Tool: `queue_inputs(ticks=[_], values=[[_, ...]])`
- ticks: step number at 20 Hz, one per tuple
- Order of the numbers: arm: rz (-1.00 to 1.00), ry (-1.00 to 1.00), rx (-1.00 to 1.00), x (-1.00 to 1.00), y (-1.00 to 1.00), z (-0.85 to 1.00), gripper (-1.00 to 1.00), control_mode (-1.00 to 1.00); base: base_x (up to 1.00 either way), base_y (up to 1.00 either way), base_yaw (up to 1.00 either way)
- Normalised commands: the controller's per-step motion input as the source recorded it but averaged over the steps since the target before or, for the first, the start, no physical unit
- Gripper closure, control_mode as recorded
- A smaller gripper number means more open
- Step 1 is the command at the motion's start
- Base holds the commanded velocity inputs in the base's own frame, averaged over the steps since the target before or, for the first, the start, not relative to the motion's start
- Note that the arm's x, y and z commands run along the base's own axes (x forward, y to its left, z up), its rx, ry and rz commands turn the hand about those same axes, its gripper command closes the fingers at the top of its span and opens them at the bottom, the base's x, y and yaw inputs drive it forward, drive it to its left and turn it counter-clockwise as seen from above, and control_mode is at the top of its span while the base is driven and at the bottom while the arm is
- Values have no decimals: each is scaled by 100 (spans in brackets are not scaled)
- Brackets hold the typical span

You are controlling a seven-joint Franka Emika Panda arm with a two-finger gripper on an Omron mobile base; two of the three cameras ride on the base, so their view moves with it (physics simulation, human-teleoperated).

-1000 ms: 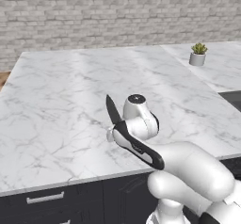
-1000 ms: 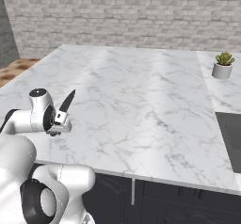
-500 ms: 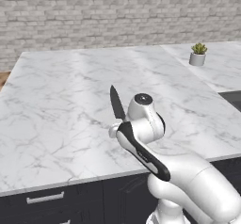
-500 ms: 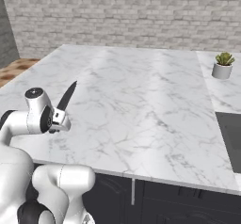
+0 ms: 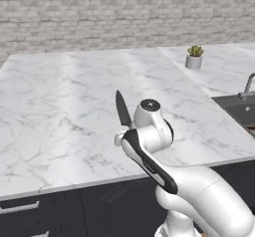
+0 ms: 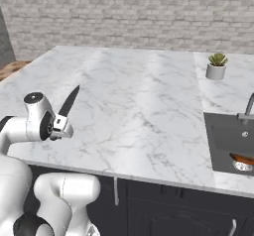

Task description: Move the cutting board and knife to the sink. Then move spray from the cabinet to the counter.

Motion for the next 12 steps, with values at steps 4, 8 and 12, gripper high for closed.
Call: queue_inputs(ticks=[4,8,12], values=[[0,0,0,0,0,0,100,100,46,-100,-8],[0,0,0,0,0,0,100,100,54,-100,-8],[0,0,0,0,0,0,100,100,40,-100,-8]])
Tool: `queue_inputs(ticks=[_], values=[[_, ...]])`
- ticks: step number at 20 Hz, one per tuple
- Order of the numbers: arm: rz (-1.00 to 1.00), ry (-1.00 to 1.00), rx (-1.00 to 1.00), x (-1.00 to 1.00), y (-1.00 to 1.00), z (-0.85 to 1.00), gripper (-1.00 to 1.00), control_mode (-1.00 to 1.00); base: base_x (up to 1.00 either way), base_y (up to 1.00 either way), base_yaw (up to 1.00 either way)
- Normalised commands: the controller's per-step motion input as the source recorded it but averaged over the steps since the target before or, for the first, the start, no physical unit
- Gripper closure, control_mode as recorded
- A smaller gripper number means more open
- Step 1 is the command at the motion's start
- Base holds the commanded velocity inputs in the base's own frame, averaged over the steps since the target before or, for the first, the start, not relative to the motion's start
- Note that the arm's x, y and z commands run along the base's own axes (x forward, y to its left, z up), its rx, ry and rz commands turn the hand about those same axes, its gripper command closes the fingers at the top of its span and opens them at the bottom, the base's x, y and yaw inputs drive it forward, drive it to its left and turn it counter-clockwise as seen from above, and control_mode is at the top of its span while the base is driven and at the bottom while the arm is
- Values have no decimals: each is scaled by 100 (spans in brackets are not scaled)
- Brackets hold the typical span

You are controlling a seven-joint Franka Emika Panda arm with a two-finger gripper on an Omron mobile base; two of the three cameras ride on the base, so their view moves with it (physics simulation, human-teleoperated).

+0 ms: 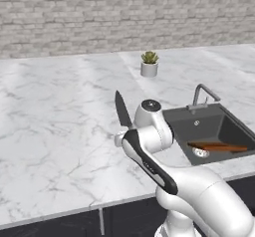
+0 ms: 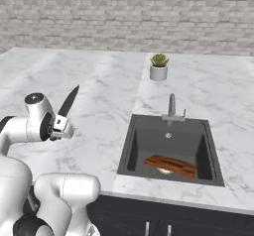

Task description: Move the cutting board and knife to the sink. Then move spray from the cabinet to the counter.

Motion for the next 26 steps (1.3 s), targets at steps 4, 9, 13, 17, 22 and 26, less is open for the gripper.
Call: queue_inputs(ticks=[4,9,13,17,22,26], values=[[0,0,0,0,0,0,100,100,8,-100,-7],[0,0,0,0,0,0,100,100,4,-97,-7],[0,0,0,0,0,0,100,100,42,-82,-10],[0,0,0,0,0,0,100,100,42,-100,-9],[0,0,0,0,0,0,100,100,42,-100,-6],[0,0,0,0,0,0,100,100,24,-100,-5]])
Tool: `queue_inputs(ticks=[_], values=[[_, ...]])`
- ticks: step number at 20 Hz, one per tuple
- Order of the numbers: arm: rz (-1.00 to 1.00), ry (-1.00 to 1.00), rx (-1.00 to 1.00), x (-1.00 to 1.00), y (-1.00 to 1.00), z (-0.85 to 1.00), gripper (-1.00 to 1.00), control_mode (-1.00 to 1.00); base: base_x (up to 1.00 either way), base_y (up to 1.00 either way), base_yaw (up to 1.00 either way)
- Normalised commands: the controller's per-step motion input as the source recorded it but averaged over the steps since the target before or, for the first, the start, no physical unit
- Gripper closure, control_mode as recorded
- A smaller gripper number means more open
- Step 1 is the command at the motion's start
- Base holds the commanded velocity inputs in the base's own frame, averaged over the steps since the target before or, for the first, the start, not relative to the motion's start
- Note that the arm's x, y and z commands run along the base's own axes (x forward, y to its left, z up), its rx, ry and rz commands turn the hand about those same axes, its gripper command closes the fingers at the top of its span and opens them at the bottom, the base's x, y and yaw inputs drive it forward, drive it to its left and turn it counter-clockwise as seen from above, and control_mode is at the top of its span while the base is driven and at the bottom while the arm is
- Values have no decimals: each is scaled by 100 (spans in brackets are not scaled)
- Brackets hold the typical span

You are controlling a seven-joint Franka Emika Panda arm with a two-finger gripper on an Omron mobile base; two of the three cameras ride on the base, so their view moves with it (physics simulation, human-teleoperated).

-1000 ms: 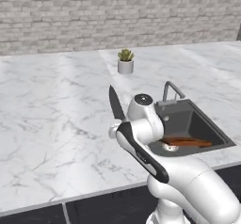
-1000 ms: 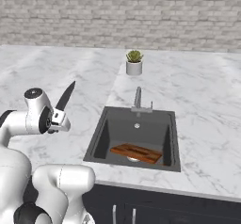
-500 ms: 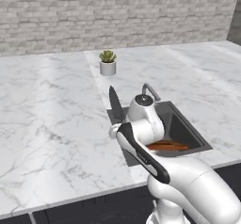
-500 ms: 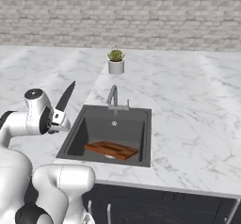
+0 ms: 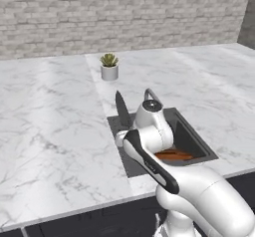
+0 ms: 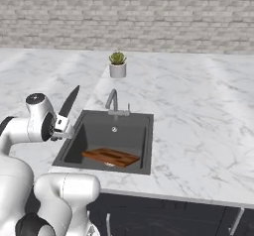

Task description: Move the cutting board and knife to the sink. Then move spray from the cabinet to the counter.

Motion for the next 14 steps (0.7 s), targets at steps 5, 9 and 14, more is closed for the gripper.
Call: queue_inputs(ticks=[5,9,14], values=[[0,0,0,0,0,0,100,100,-26,-65,-1],[0,0,0,0,0,0,100,100,0,-15,0],[0,0,0,0,0,0,100,100,26,-78,0]])
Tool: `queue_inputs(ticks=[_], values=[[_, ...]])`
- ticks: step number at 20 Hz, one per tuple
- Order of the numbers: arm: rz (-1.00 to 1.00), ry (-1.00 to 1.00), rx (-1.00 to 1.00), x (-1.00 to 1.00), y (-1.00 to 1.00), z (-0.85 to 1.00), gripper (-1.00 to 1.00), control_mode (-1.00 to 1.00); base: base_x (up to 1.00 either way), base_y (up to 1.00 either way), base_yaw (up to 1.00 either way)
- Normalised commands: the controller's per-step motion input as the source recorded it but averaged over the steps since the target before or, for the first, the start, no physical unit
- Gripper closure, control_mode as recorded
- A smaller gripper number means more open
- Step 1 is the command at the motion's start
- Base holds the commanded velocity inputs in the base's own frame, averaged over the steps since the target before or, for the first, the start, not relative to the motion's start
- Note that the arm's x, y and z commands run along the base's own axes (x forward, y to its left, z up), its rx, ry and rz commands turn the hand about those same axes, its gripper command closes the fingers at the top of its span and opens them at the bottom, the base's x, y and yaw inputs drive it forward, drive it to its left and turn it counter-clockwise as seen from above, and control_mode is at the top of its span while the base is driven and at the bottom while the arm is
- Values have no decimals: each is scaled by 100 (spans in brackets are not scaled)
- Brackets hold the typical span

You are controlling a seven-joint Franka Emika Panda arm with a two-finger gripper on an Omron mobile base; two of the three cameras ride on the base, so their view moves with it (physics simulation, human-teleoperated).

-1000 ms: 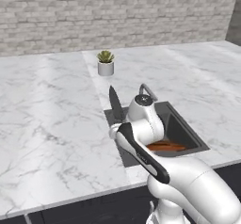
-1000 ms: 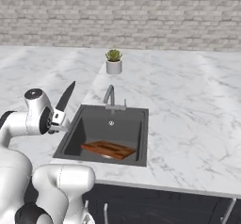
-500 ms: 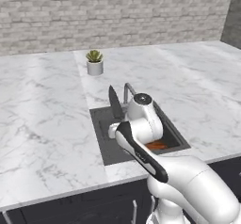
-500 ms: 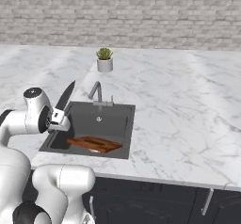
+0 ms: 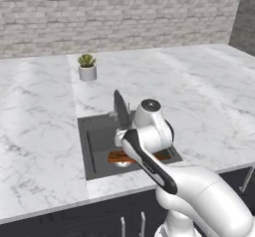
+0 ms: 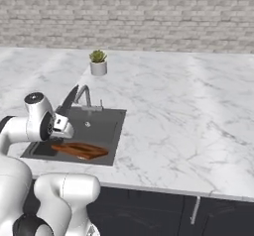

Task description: Move the cutting board and knife to the sink. Then move spray from the cabinet to the counter.

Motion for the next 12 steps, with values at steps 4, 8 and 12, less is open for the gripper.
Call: queue_inputs(ticks=[4,8,12], values=[[0,0,0,0,0,0,100,100,15,-100,0],[0,0,0,0,0,0,100,100,3,-55,-2],[0,0,0,0,0,0,100,100,0,0,0]])
